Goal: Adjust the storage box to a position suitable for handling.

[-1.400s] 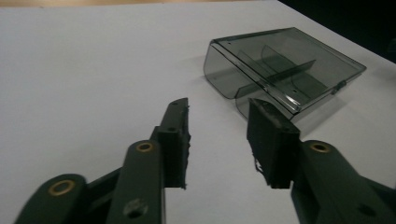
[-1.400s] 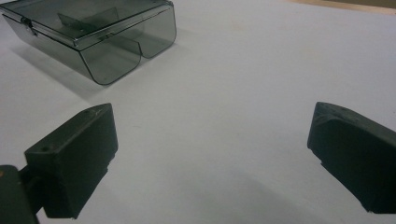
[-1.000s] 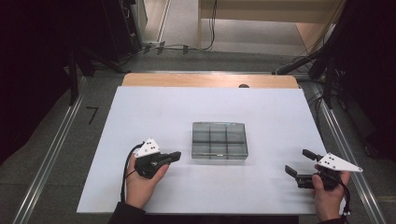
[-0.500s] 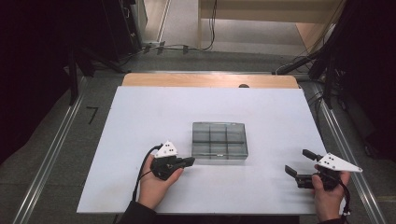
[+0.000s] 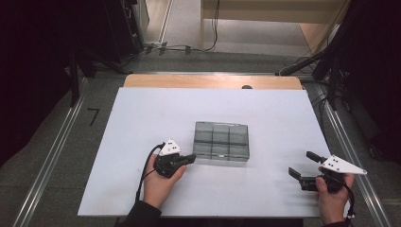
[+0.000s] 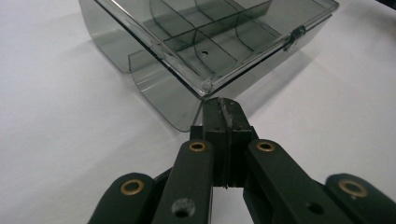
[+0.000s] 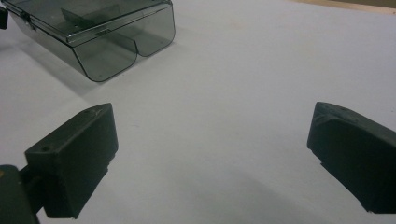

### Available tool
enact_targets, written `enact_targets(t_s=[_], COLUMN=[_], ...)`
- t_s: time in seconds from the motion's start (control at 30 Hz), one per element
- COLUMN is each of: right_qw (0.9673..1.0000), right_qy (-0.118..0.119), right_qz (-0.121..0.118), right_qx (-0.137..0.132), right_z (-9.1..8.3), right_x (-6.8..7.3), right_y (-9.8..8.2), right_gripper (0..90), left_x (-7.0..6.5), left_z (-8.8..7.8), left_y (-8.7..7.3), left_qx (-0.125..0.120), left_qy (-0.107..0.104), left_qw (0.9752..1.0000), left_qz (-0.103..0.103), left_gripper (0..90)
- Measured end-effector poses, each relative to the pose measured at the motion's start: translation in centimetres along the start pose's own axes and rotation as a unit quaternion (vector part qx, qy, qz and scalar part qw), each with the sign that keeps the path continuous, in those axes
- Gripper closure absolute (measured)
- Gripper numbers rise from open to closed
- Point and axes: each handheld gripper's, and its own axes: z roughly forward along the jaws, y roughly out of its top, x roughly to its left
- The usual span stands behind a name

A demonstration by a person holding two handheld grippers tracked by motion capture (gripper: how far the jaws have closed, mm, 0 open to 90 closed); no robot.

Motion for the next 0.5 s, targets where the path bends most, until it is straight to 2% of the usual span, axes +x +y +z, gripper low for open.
enact_targets(t_s=[0.27, 0.4, 0.5], right_qw=[1.0000, 1.0000, 1.0000], right_qy=[-0.001, -0.001, -0.001], right_qz=[0.000, 0.000, 0.000], right_qx=[0.000, 0.000, 0.000], right_z=[0.0, 0.0, 0.0], right_x=[0.0, 0.0, 0.0], right_y=[0.0, 0.0, 0.0], right_gripper=[0.4, 0.4, 0.4], left_x=[1.0, 1.8, 1.9], left_z=[0.6, 0.8, 0.5], left_y=[0.6, 1.3, 1.6], left_qx=[-0.001, -0.003, -0.010], left_qy=[0.012, 0.020, 0.016], left_qw=[0.9997, 0.9993, 0.9994], left_qz=[-0.023, -0.033, -0.029], left_gripper=[89.5, 89.5, 89.5])
